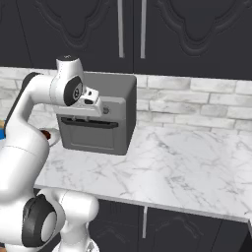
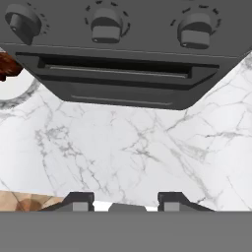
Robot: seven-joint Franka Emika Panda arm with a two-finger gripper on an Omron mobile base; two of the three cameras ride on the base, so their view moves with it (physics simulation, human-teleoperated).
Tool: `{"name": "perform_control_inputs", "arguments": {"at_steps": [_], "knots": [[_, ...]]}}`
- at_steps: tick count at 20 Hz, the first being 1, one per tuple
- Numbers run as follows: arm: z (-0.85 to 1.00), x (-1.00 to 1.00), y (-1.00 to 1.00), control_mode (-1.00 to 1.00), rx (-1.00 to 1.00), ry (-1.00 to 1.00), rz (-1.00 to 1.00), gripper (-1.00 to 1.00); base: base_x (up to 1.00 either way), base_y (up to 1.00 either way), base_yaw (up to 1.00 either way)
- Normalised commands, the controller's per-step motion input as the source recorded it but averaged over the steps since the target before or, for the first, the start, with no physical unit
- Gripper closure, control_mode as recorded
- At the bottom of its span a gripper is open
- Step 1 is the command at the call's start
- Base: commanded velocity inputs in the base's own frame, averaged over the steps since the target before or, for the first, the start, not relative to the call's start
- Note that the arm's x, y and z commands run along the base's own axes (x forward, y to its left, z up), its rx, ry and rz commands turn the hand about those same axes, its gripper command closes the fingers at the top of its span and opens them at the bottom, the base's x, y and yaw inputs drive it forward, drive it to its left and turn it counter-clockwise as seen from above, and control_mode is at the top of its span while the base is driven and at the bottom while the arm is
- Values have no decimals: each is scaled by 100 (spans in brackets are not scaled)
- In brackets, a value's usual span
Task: Open the toaster oven door. Place the baguette on the bottom rack in the toaster oven and place the steak on the top rack.
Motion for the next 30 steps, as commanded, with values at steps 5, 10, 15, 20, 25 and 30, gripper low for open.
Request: {"name": "perform_control_inputs", "arguments": {"at_steps": [5,10,15,20,25,30], "knots": [[0,0,0,100,0,0,0,-100,0,0,0],[0,0,0,100,0,0,0,-100,0,0,0],[0,0,0,100,0,0,0,-100,-25,4,0],[0,0,0,100,0,0,0,-100,-48,32,1],[0,0,0,100,0,0,0,-100,-9,70,-6],[0,0,0,100,0,0,0,-100,0,81,-7]]}}
